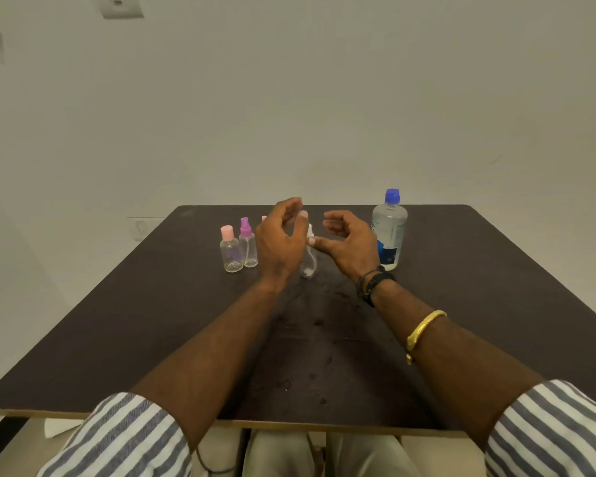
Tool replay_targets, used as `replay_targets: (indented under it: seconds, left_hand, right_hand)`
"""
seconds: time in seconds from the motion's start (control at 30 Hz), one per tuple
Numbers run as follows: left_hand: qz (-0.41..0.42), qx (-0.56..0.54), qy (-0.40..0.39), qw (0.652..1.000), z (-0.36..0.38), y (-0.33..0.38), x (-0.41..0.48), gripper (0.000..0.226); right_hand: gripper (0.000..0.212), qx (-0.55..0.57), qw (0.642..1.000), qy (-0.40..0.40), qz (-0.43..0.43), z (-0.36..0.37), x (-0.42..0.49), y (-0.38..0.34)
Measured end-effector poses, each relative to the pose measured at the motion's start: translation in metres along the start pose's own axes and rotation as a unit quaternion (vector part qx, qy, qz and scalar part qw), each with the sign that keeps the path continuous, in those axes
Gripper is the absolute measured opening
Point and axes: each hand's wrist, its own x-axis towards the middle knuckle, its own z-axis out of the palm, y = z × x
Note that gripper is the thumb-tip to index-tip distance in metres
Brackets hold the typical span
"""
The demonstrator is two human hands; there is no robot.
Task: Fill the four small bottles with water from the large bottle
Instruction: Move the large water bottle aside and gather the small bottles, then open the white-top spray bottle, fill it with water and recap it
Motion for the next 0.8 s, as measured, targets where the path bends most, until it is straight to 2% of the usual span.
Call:
replay_targets:
  seconds: [0.13, 0.3, 0.4, 0.57, 0.67, 0.8]
  left_hand:
    - [0.039, -0.025, 0.012, 0.999, 0.025, 0.02, 0.01, 0.022]
    - [0.024, -0.009, -0.069, 0.997, 0.063, 0.028, 0.013, 0.024]
    - [-0.013, 0.026, -0.142, 0.989, 0.084, 0.025, 0.013, 0.038]
    - [-0.063, 0.046, -0.226, 0.971, 0.106, 0.02, 0.012, 0.072]
    - [-0.048, 0.042, -0.23, 0.971, 0.115, 0.017, 0.009, 0.063]
    - [-0.044, 0.033, -0.201, 0.978, 0.118, 0.018, 0.009, 0.052]
  right_hand:
    - [0.031, 0.001, 0.995, 0.096, -0.017, -0.027, 0.008, -0.005]
    - [0.012, -0.033, 0.979, 0.203, -0.008, -0.058, 0.022, 0.0]
    - [0.013, -0.048, 0.969, 0.243, -0.005, -0.071, 0.03, 0.005]
    - [0.034, -0.081, 0.965, 0.25, 0.011, -0.08, 0.041, 0.01]
    - [0.044, -0.106, 0.966, 0.233, 0.019, -0.082, 0.046, 0.014]
    - [0.037, -0.112, 0.971, 0.21, 0.018, -0.084, 0.051, 0.008]
